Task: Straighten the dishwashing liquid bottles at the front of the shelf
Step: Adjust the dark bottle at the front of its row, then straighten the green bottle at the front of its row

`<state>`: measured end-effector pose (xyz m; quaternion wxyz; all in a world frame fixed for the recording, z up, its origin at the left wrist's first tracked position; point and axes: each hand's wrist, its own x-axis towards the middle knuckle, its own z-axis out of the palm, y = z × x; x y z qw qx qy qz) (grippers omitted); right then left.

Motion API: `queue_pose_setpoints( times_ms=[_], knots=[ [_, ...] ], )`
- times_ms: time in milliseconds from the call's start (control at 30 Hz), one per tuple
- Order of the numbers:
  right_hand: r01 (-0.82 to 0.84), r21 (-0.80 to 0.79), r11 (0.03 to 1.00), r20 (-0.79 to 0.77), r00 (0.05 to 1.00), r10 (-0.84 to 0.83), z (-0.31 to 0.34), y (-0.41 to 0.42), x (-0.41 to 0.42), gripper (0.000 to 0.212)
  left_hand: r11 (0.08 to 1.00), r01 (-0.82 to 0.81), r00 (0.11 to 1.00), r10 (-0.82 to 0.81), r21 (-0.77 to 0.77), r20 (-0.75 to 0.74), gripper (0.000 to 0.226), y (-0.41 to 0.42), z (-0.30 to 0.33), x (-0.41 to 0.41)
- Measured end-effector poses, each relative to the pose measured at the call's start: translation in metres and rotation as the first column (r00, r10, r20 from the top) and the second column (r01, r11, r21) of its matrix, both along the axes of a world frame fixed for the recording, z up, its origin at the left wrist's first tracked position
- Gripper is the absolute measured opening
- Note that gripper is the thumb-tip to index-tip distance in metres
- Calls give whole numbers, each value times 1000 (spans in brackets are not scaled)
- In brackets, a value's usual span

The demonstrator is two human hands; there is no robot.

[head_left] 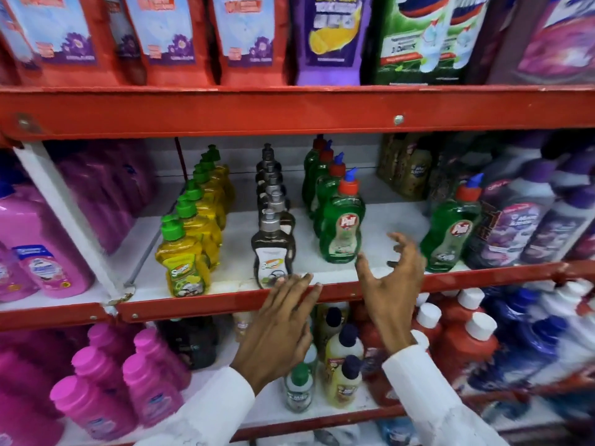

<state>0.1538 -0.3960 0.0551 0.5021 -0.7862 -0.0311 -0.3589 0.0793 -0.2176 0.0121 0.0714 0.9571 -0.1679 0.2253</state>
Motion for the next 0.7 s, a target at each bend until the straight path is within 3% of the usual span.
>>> queue_pose_setpoints(
  times_ms=[133, 267, 433, 700],
  knots=[
    [234, 78, 969, -20, 972, -233, -3, -36, 28, 79, 1000, -10, 998, 10, 8, -66, 75, -13, -4, 16],
    [340, 98, 935, -122, 937, -328, 1, -64, 63, 101, 996, -25, 991, 14, -84, -130, 78, -14, -8, 19],
    [352, 127, 927, -194, 926, -325, -4, -85, 92, 89, 981, -5, 987, -26, -196, -157, 78, -15, -6, 17],
    [303, 80, 949, -63, 952, -299, 2, -62, 64, 83, 959, -50, 984, 0, -280, -177, 76, -13, -8, 18]
  ],
)
